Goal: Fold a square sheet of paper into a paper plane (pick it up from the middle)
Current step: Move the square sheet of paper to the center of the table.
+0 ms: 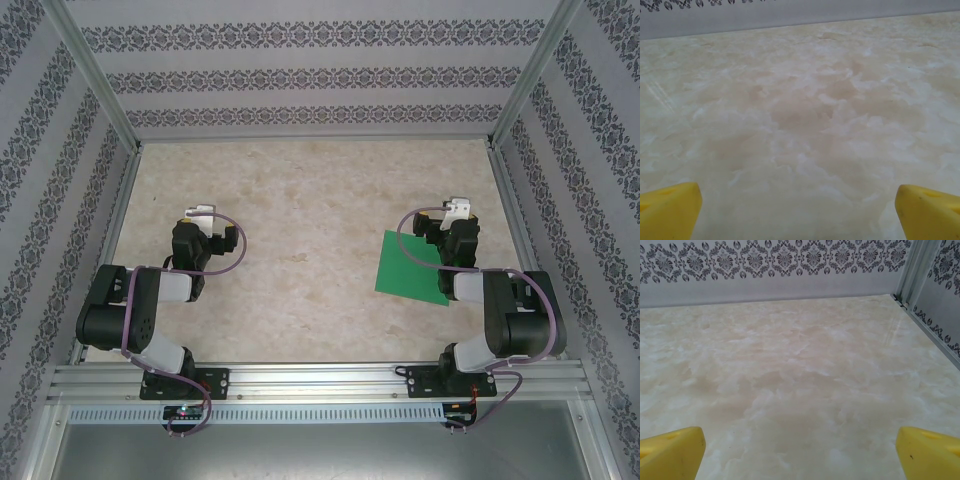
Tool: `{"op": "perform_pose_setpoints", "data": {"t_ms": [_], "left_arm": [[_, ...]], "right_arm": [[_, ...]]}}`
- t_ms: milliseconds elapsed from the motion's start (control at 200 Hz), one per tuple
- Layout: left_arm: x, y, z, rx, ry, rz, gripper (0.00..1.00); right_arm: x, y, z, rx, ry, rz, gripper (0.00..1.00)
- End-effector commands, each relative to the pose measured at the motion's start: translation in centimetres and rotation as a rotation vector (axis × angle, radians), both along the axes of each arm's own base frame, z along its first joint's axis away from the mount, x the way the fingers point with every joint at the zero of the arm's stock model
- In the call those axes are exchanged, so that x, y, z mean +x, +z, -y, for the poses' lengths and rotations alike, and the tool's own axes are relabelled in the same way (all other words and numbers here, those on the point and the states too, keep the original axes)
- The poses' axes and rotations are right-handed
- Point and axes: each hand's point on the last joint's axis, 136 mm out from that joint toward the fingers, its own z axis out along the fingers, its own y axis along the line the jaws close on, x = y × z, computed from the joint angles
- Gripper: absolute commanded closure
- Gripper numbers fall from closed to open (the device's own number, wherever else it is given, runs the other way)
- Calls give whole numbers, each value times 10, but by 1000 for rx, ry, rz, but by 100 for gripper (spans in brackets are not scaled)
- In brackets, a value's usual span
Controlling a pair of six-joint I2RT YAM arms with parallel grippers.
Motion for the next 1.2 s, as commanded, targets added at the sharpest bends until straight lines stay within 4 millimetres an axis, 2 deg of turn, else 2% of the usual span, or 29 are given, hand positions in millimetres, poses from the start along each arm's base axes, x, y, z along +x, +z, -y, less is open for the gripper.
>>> {"op": "perform_pose_setpoints", "data": {"t_ms": [0, 110, 195, 240, 265, 325, 395, 440, 485, 560, 619, 644, 709, 834, 934, 1004, 1194], "left_arm": [[10, 15, -3, 6, -1, 60, 0], [10, 20, -2, 5, -6, 65, 0], [9, 42, -11, -8, 51, 28, 0], [5, 55, -16, -20, 83, 26, 0], [2, 62, -17, -31, 93, 46, 0], [-5, 78, -25, -70, 150, 77, 0], [-9, 86, -27, -93, 175, 33, 0], [-10, 89, -27, -117, 188, 3, 0], [-11, 95, -29, -154, 214, -7, 0], [-15, 103, -37, -255, 298, 12, 0], [-18, 106, -43, -356, 356, 30, 0], [-18, 106, -43, -406, 362, 34, 0], [-11, 105, -26, -514, 282, 9, 0], [7, 90, 27, -635, 90, -211, 0], [7, 83, 68, -571, -6, -284, 0], [2, 82, 93, -500, -59, -299, 0], [-11, 65, 122, -461, -91, -344, 0]], "right_arm": [[7, 11, 2, 14, 6, 42, 2], [7, 14, 3, 0, -16, 37, 2], [5, 20, -2, -39, -24, 44, 2], [4, 32, 3, -48, -68, 52, 2], [2, 30, 7, -50, -104, -10, 2], [5, 41, 13, -19, -151, -158, 2], [7, 57, 4, 7, -116, -233, 2], [5, 67, 2, 65, -139, -253, 2], [1, 73, 1, 197, -196, -280, 2], [-6, 68, -20, 338, -131, -400, 2], [-12, 54, -37, 452, -97, -501, 2], [-14, 49, -50, 502, -43, -535, 2], [-20, 36, -78, 589, 37, -619, 2], [-33, 8, -100, 509, 10, -705, 2], [-44, -8, -105, 407, -54, -786, 2], [-50, -11, -103, 320, -105, -814, 3], [-60, -27, -110, 319, -144, -851, 4]]}}
